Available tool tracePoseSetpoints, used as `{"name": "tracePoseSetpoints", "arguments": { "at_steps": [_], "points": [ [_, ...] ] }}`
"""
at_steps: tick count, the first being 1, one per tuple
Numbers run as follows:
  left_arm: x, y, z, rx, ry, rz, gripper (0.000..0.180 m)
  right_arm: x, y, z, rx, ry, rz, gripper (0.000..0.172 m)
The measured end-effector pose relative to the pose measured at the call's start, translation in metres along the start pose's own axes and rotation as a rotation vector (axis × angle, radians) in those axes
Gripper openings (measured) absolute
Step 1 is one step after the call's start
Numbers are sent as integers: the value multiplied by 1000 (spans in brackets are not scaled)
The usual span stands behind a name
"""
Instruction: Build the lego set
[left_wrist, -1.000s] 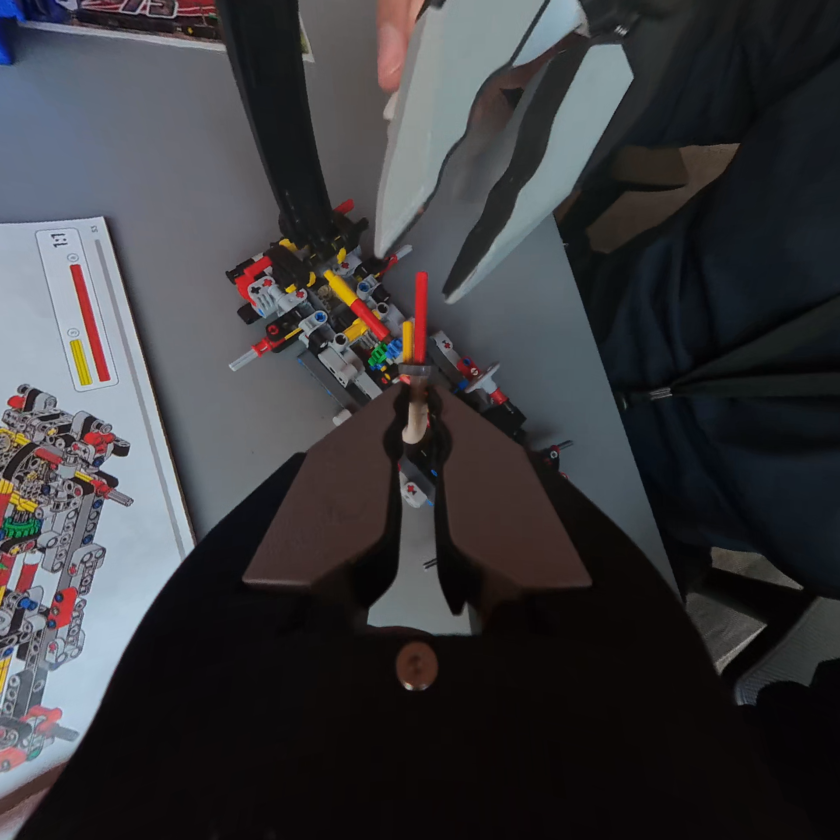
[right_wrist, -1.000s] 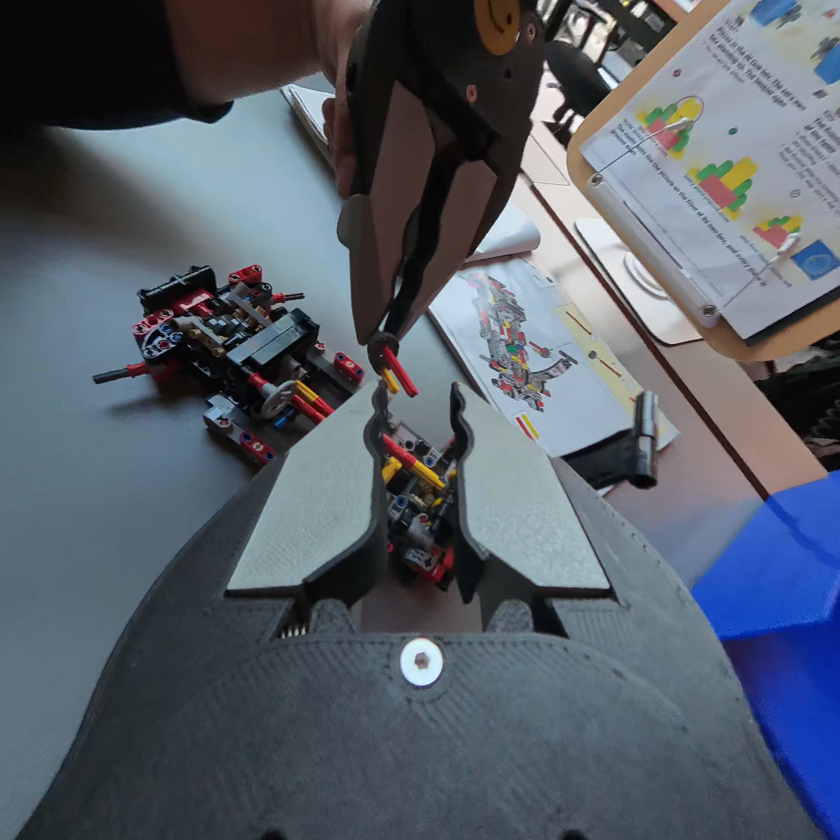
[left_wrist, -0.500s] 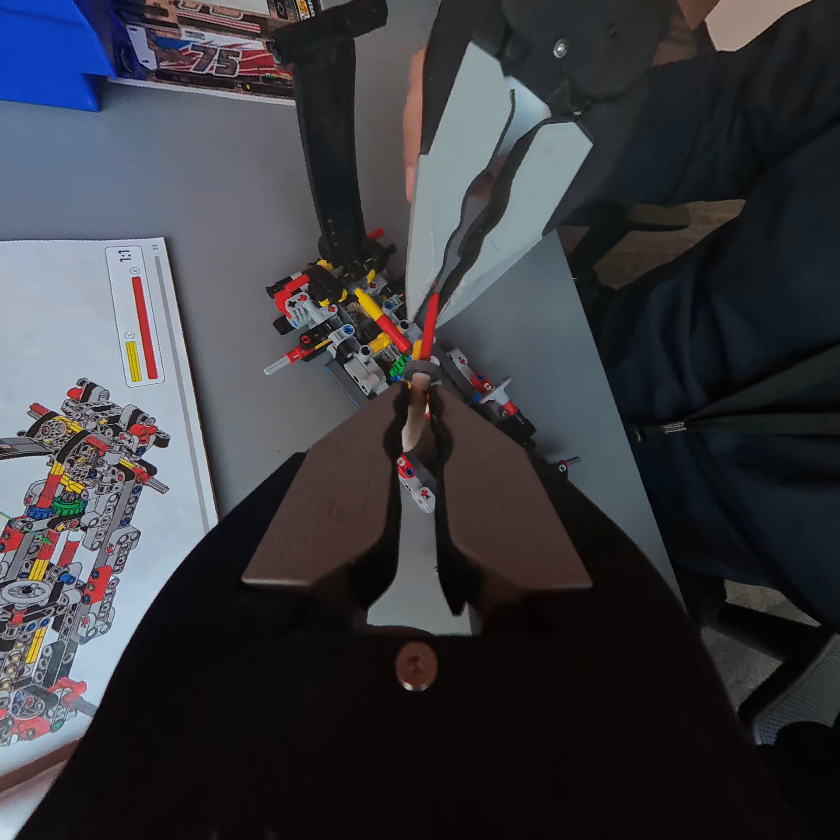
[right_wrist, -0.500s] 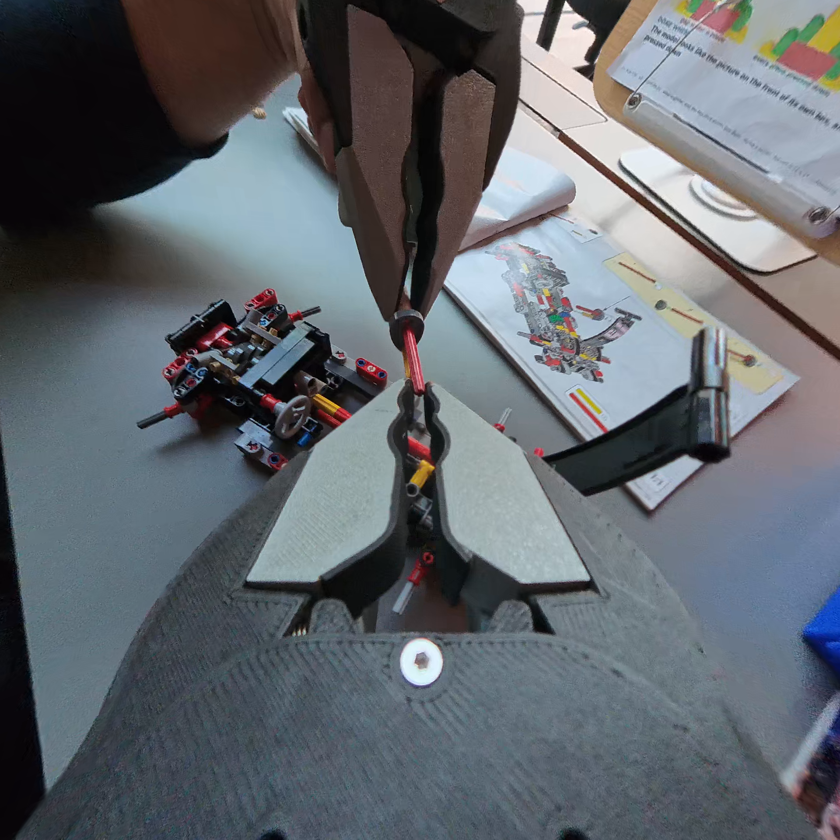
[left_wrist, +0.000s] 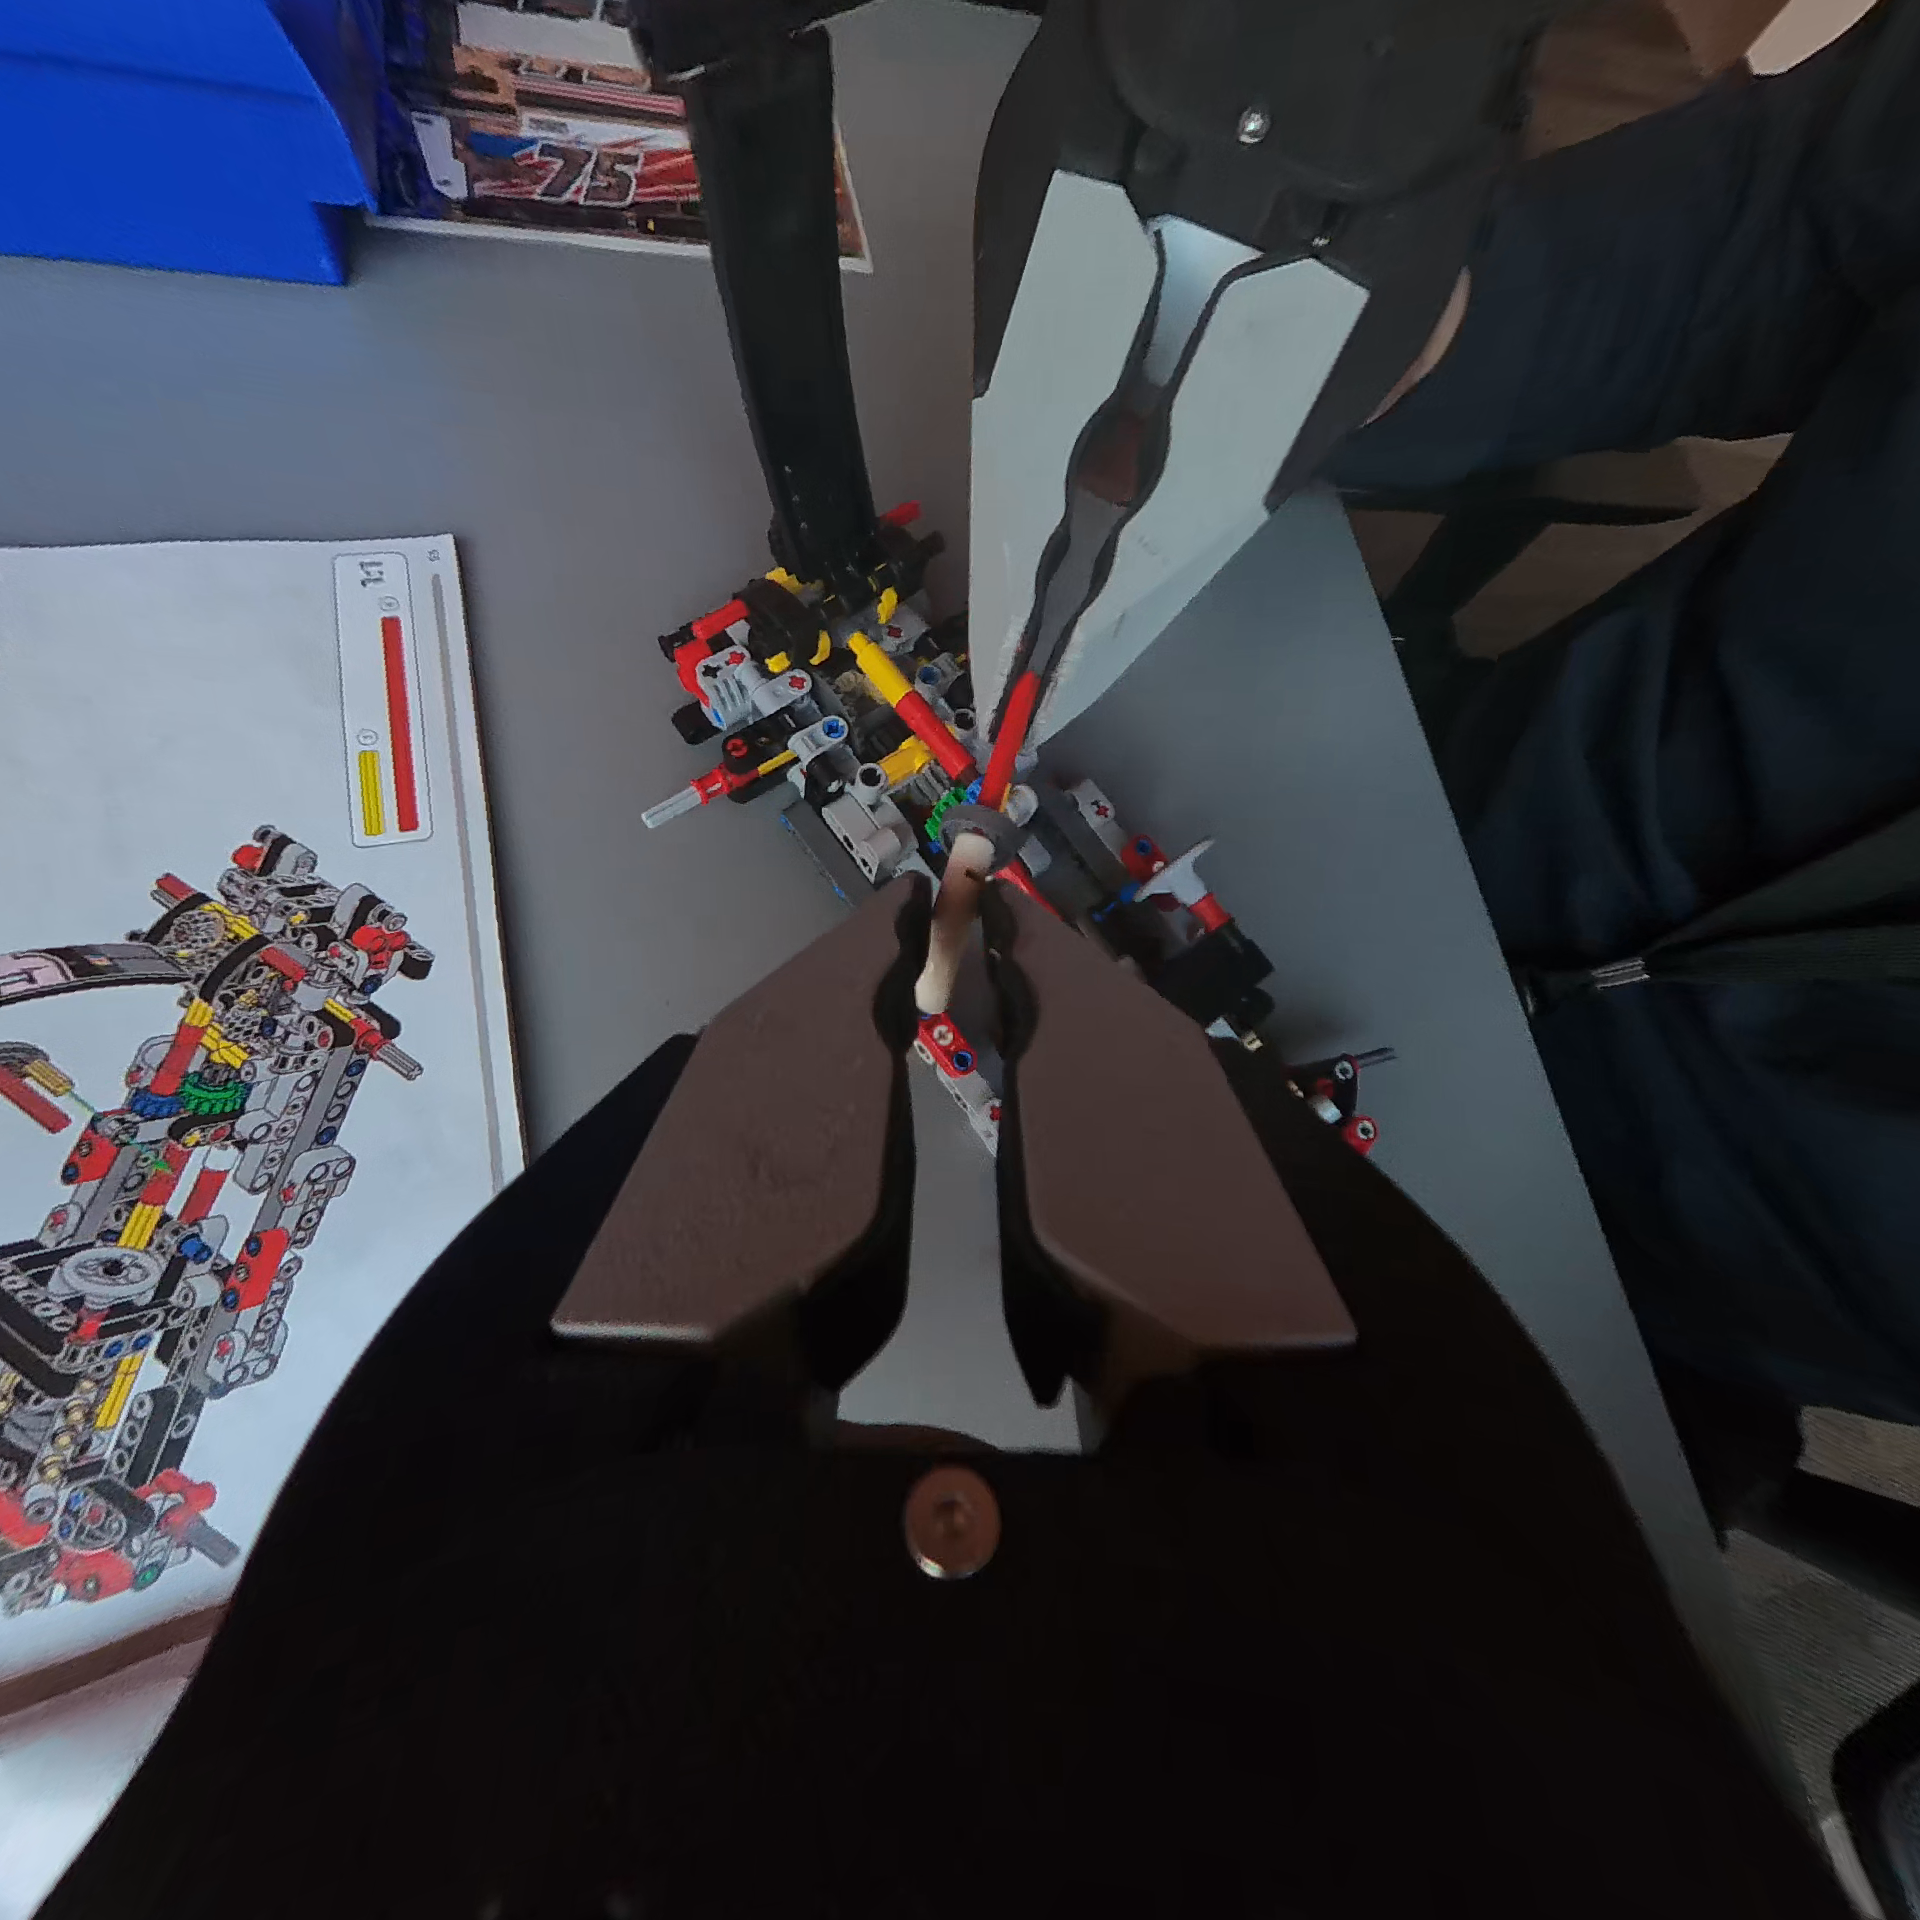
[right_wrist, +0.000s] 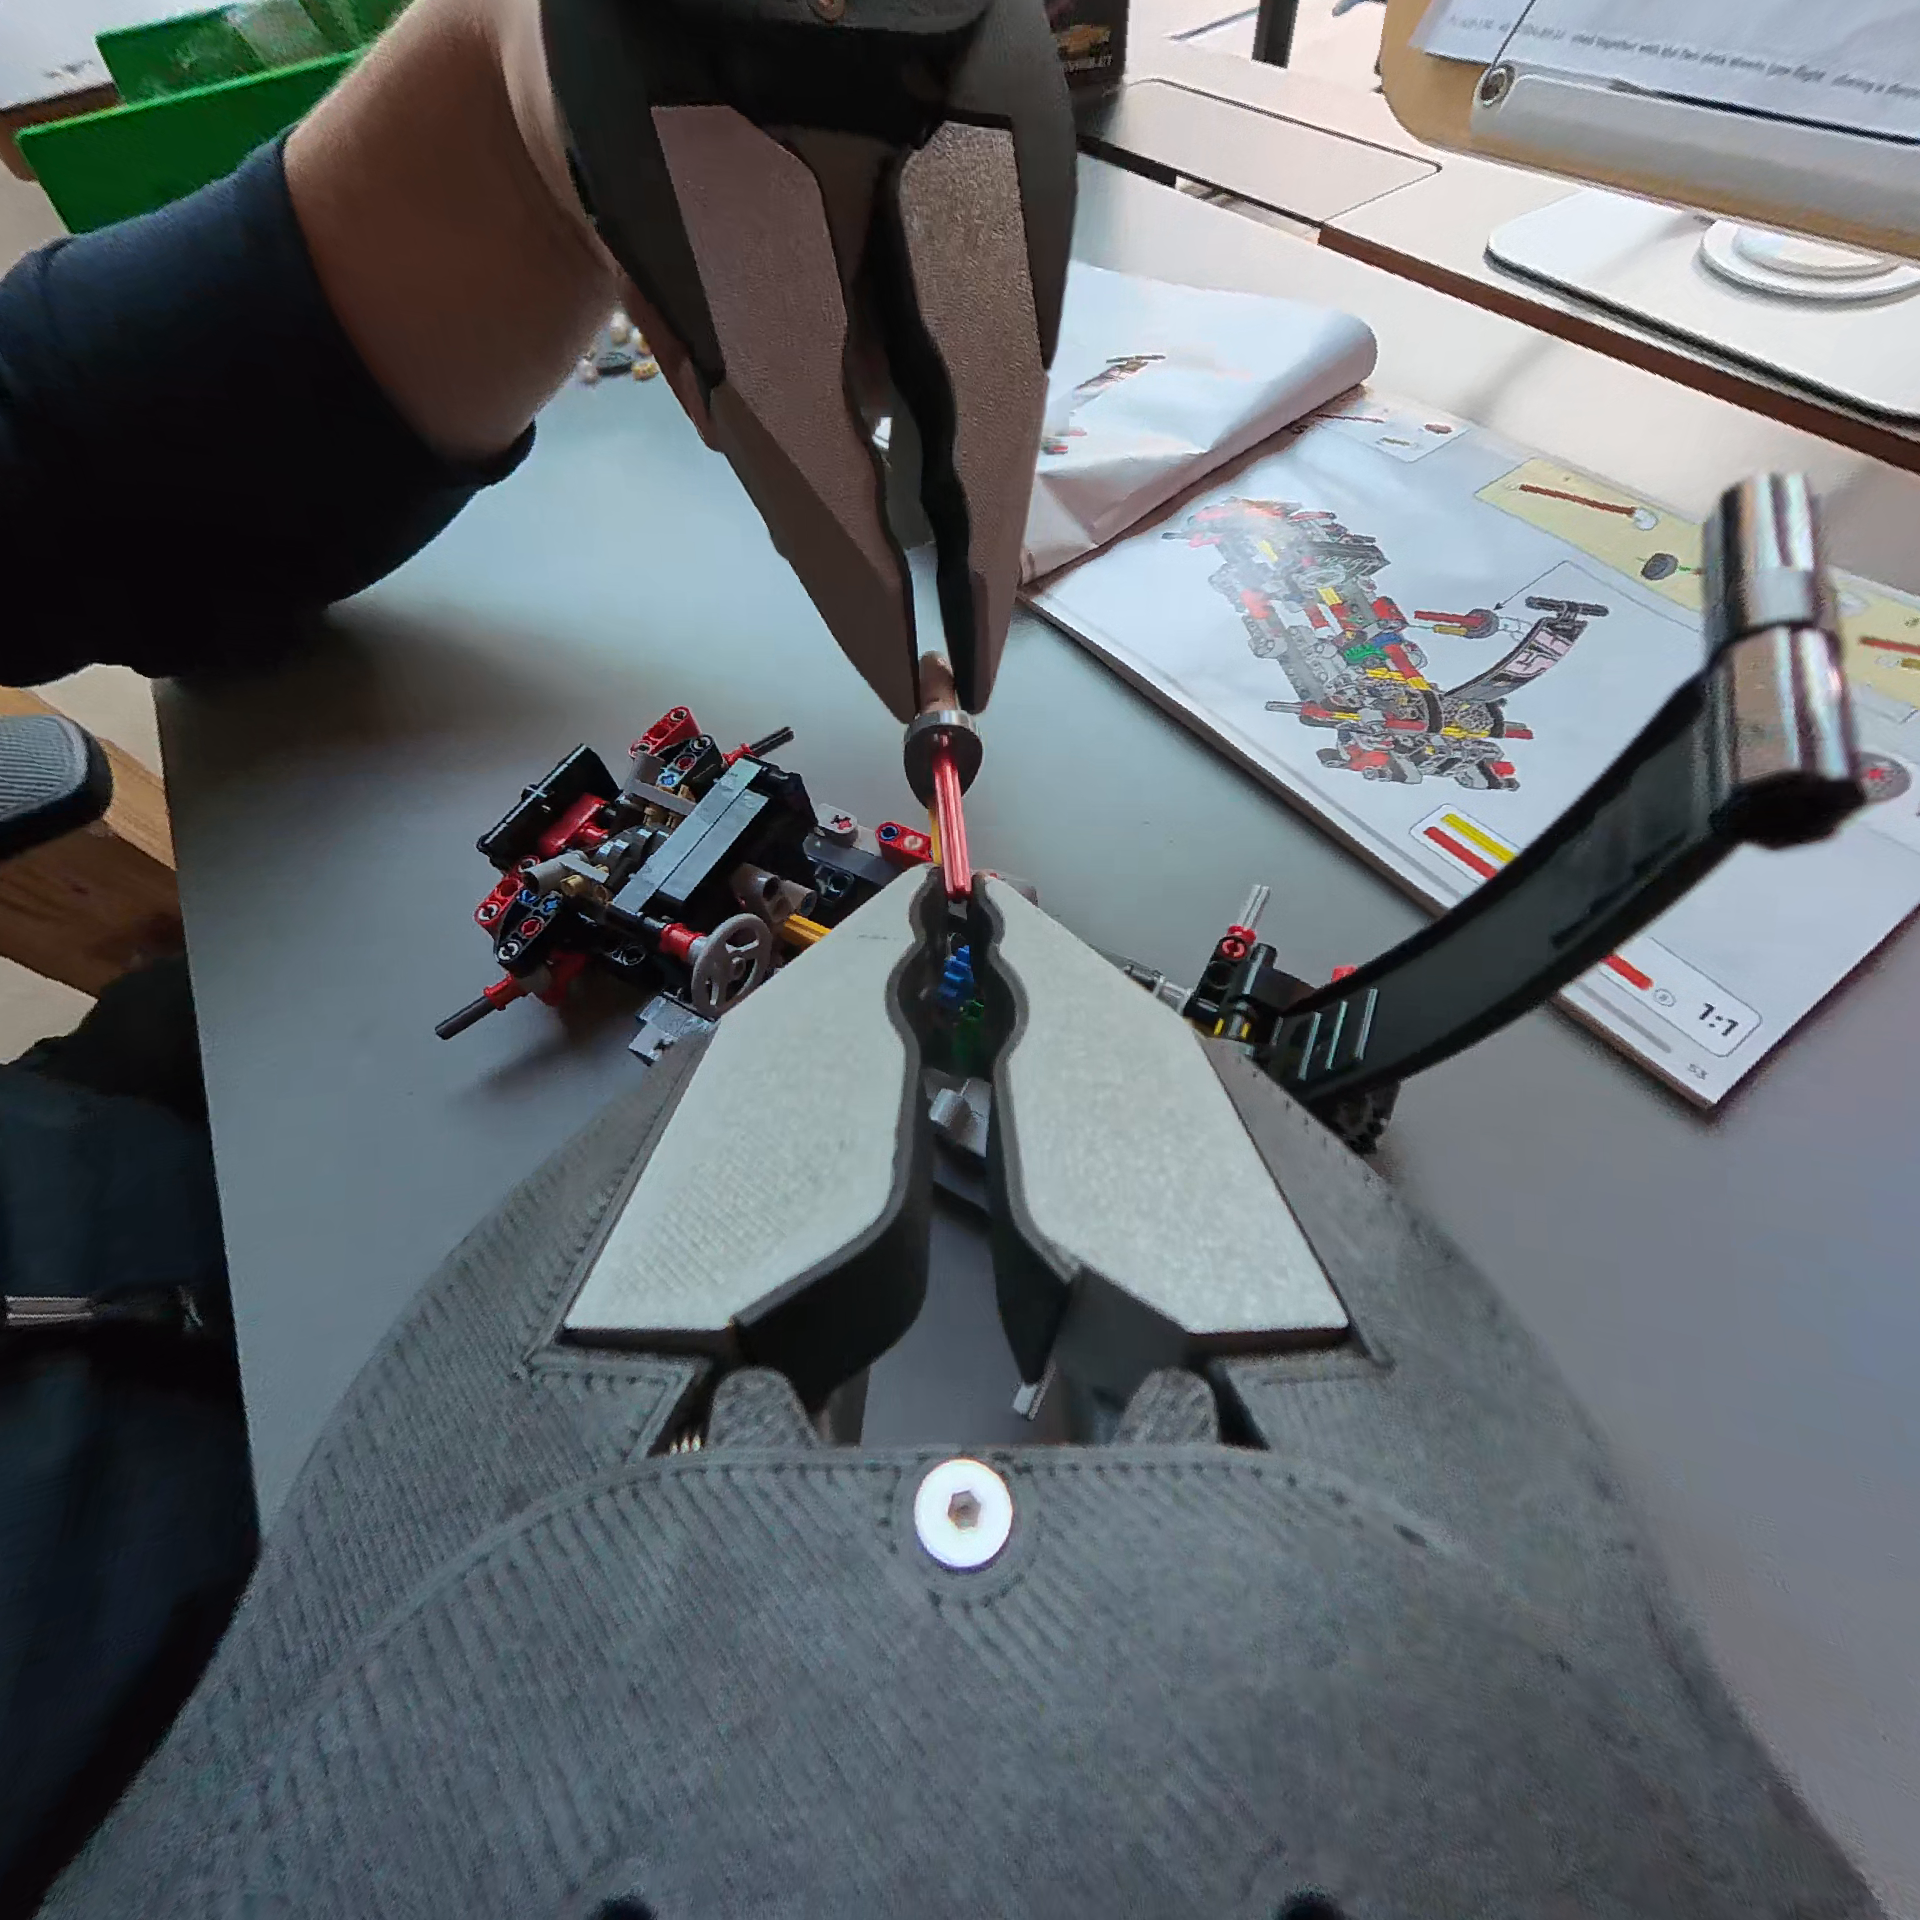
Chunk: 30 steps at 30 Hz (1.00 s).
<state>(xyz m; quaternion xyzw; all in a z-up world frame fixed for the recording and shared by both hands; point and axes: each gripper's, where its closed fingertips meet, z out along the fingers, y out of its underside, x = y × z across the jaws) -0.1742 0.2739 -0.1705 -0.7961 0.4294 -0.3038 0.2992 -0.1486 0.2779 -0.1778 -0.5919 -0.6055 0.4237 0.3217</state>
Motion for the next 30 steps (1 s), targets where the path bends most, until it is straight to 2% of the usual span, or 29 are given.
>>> {"name": "tracePoseSetpoints", "arguments": {
  "at_steps": [7, 10, 17, 22, 30],
  "points": [
    [-1, 3, 6, -15, -50, 64, 7, 1, 0, -2, 33, -28, 75, 1],
    [1, 4, 7, -7, -43, 109, 13, 1, 1, -1, 39, -38, 101, 1],
    [3, -7, 7, 96, -1, 140, 0, 3, 3, -1, 55, -65, 164, 1],
    [1, -2, 10, 64, -12, 139, 3, 4, 3, -1, 57, -68, 164, 1],
    [-13, 2, -10, 51, -81, 125, 9, 8, 3, -2, 65, -51, 165, 1]
  ]
}}
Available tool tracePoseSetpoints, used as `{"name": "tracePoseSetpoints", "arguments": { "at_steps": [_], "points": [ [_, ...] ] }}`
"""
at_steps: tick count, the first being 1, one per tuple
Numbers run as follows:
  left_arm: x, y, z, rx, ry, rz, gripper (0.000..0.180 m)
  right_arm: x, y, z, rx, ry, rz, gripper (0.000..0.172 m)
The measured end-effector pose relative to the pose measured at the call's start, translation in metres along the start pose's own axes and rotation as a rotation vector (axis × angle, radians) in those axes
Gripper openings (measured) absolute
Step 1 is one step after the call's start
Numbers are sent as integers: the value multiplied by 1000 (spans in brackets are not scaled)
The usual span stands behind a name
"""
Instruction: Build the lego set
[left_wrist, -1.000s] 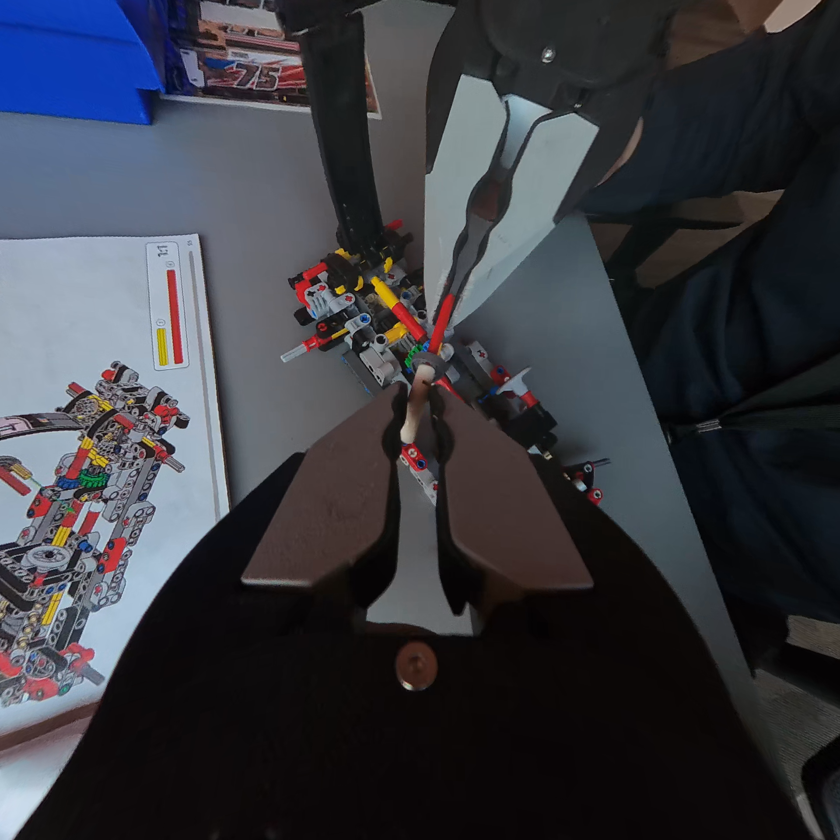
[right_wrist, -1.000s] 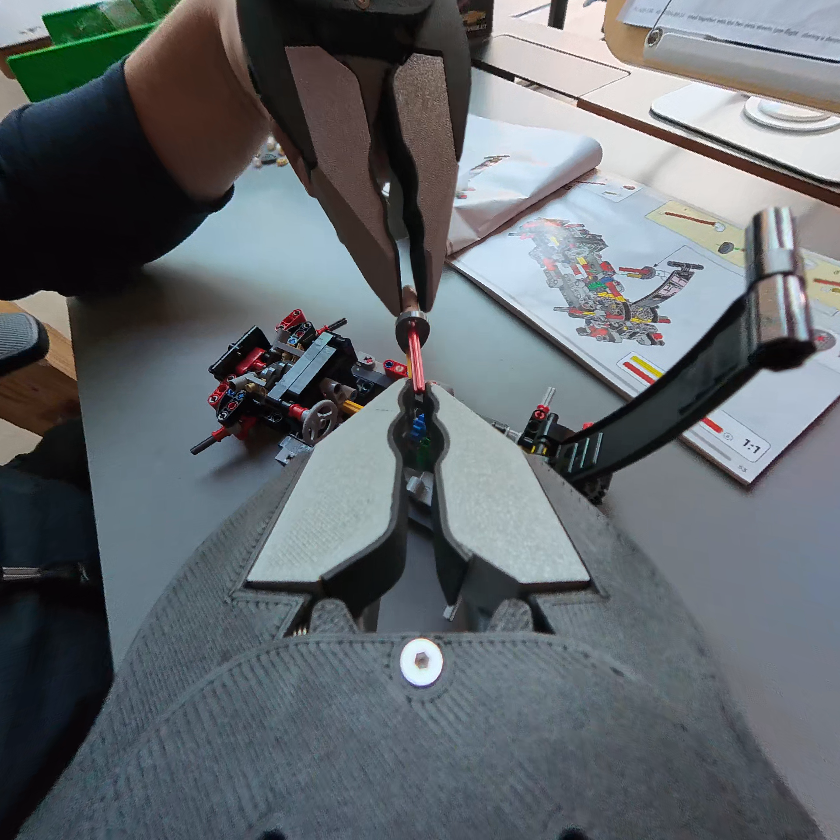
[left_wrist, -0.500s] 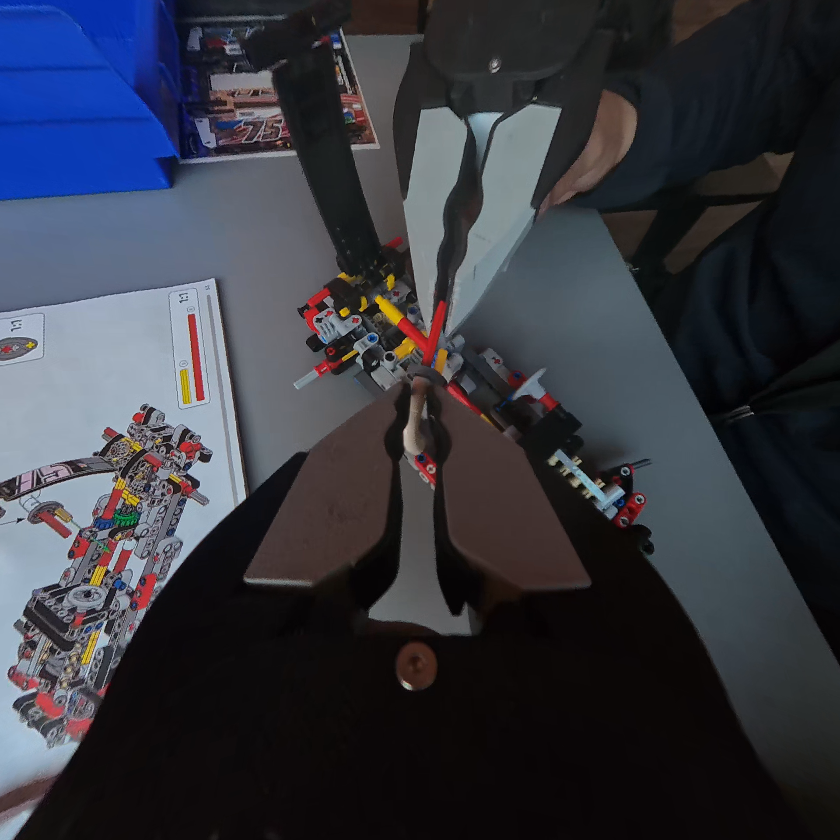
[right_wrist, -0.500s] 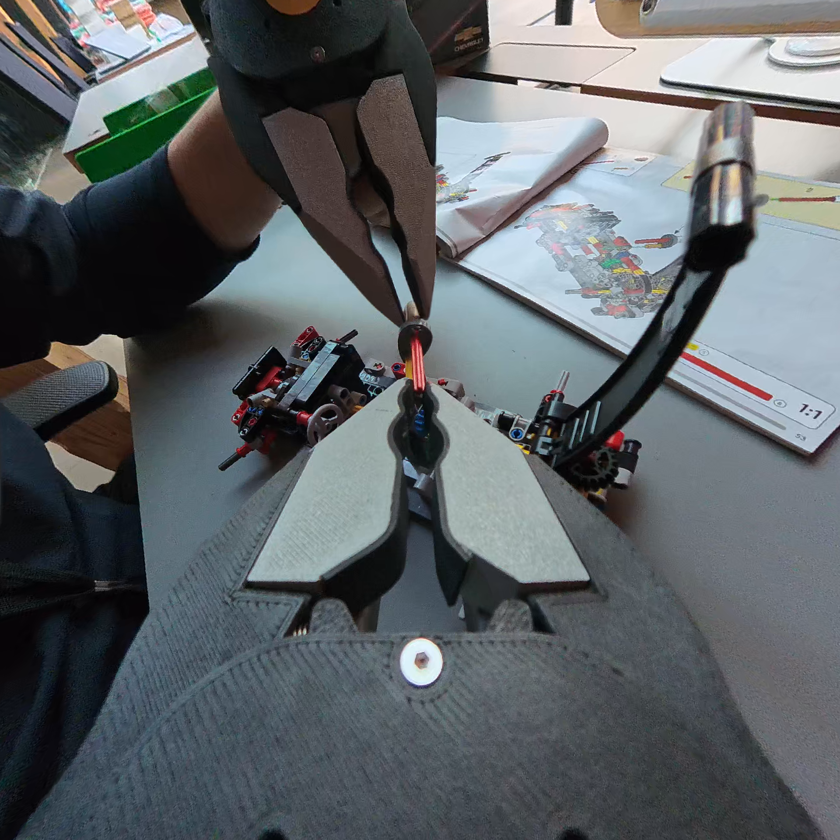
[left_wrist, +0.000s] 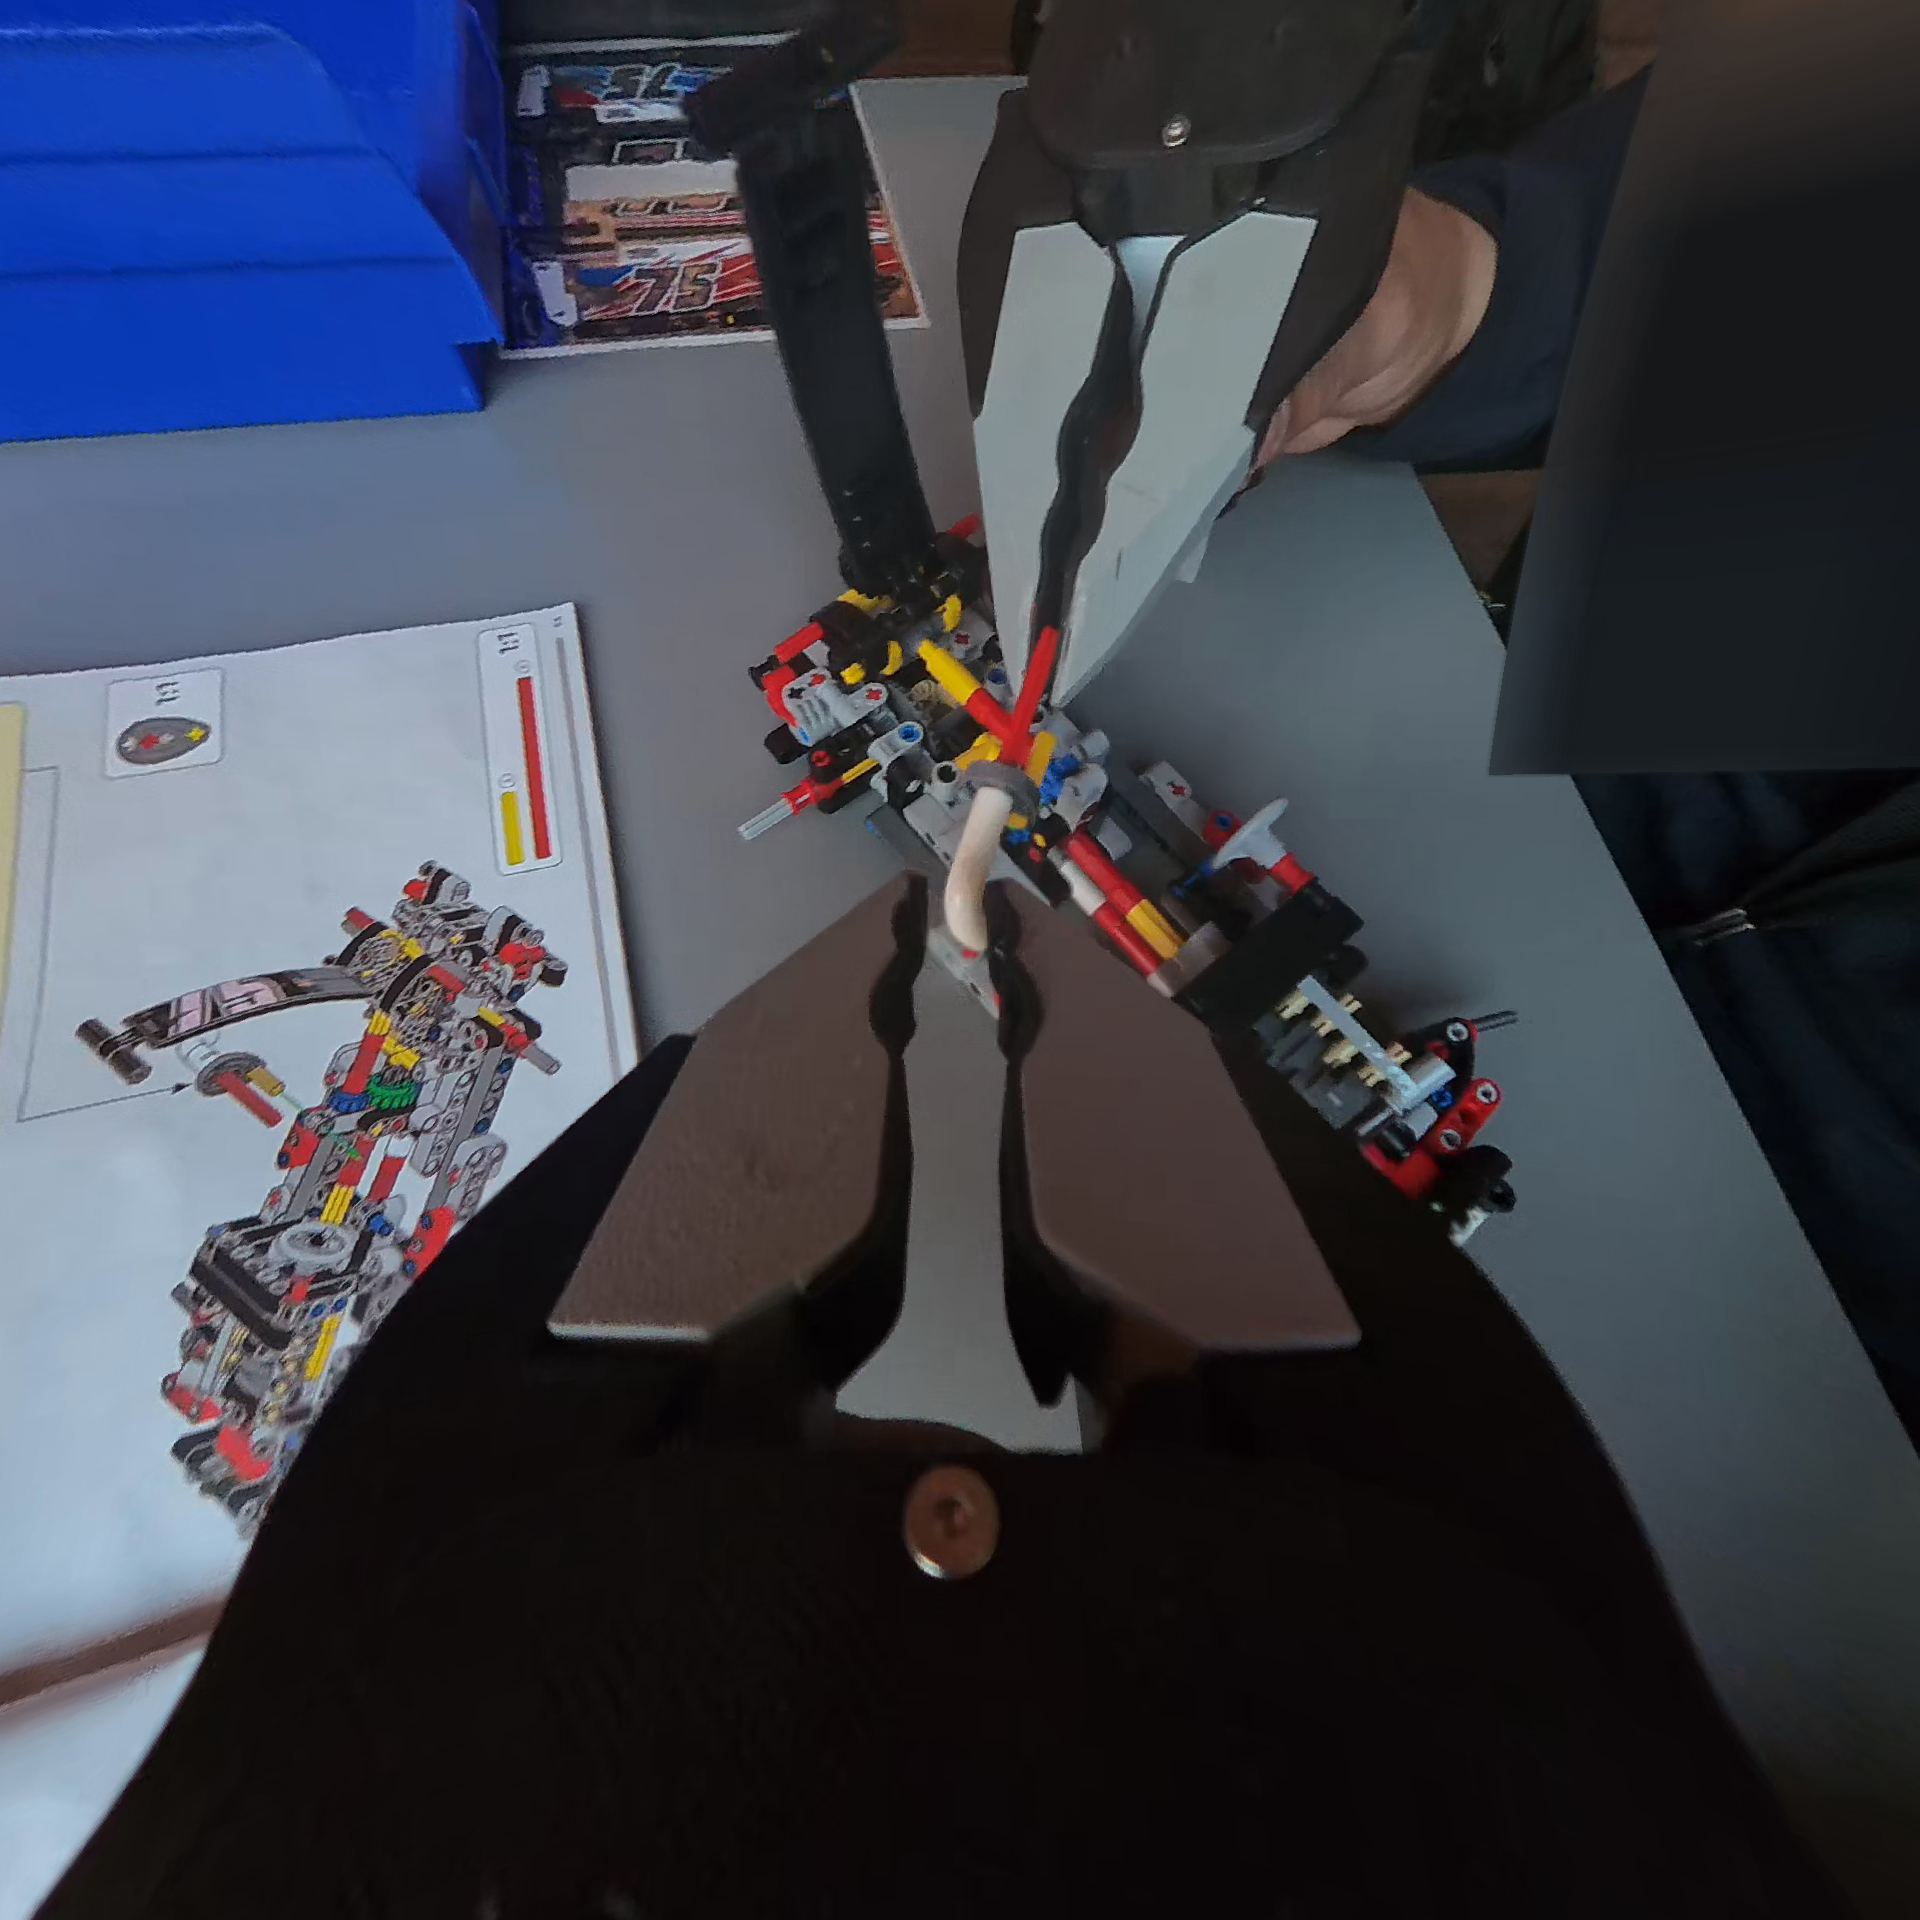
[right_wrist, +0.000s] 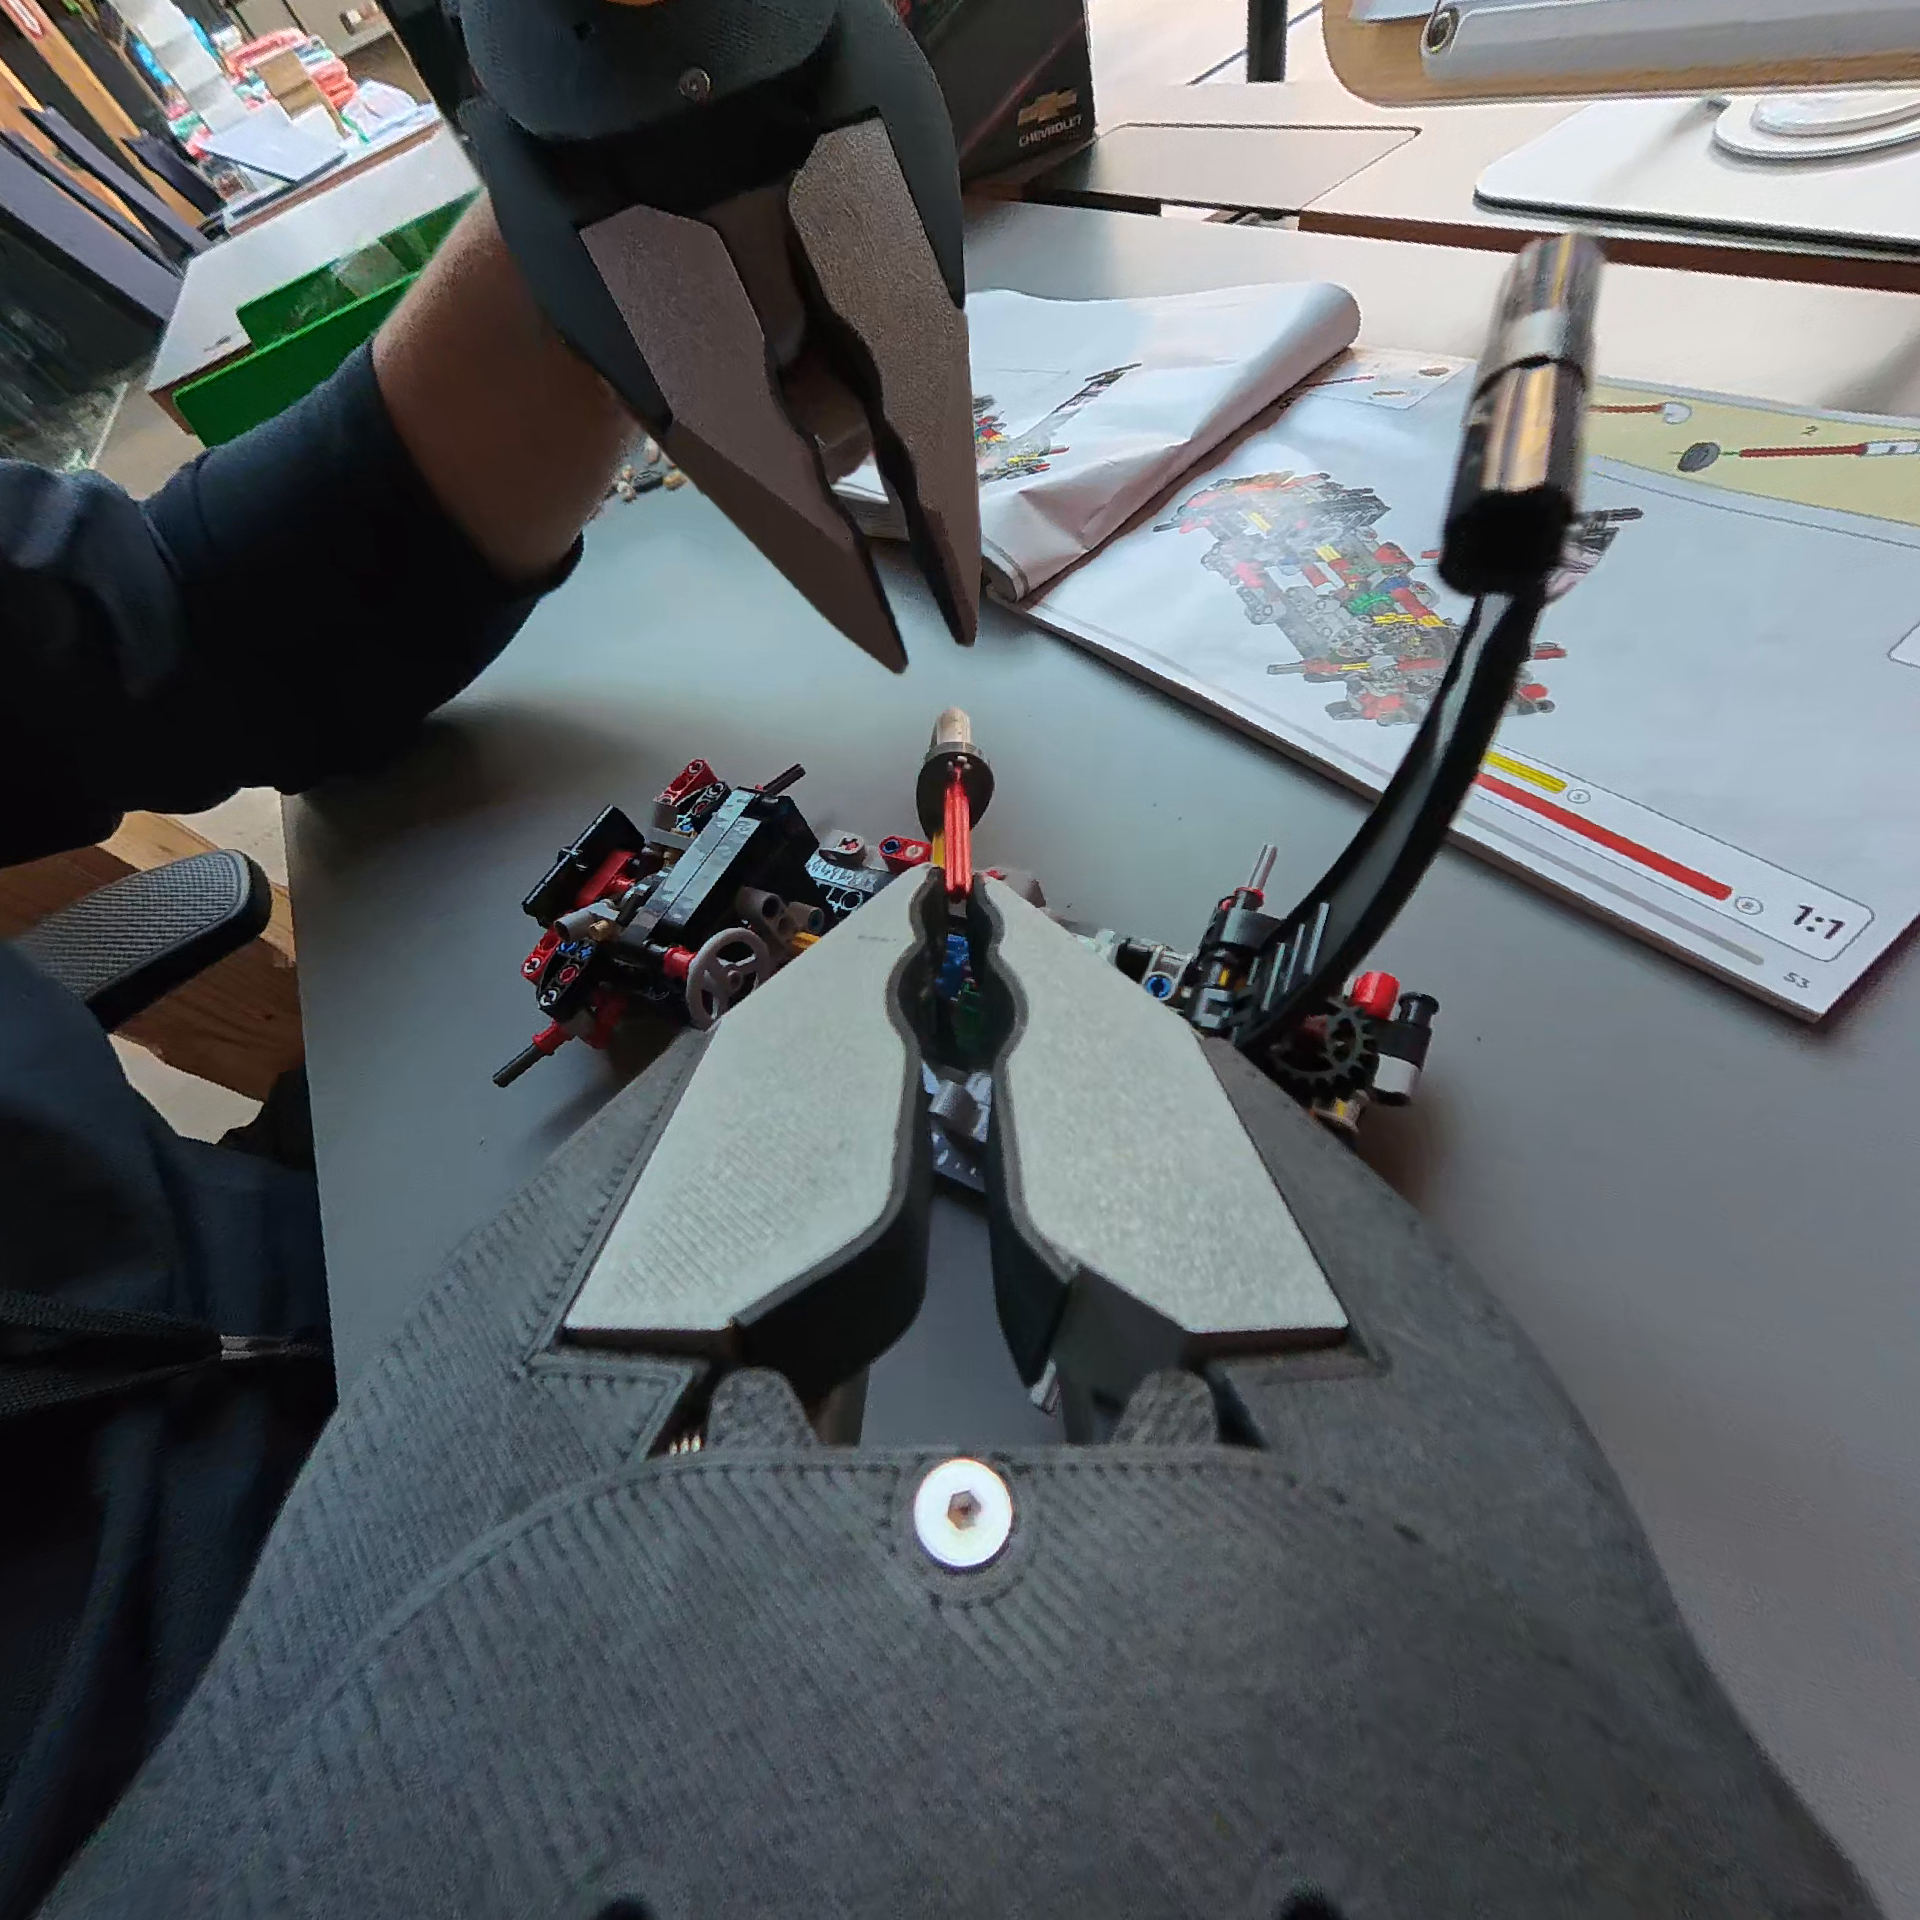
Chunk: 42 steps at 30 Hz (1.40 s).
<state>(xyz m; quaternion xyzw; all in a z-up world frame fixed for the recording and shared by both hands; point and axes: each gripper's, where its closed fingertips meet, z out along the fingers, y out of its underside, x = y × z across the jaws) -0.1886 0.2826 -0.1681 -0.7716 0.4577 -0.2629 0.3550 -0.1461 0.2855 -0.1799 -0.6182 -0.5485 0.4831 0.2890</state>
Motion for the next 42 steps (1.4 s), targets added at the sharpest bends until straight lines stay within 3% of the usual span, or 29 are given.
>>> {"name": "tracePoseSetpoints", "arguments": {
  "at_steps": [4, 16, 24, 27, 33, 42],
  "points": [
    [-11, 1, -9, 13, -41, -25, 8, 2, 0, -1, 9, 1, 16, 1],
    [5, 9, 21, -16, 67, -24, 9, -2, -1, 3, 14, 11, -6, 1],
    [8, 4, 24, 43, 117, -54, 6, -1, -2, 2, 27, 19, 0, 1],
    [8, 4, 21, 39, 116, -48, 5, 4, 4, 0, 6, 50, -5, 3],
    [-3, 9, 5, 40, 76, -54, 5, -2, 11, -6, 6, 121, -24, 24],
    [-1, 23, -16, -16, 41, -25, 5, -9, 36, -36, 5, 275, -44, 24]
  ]
}}
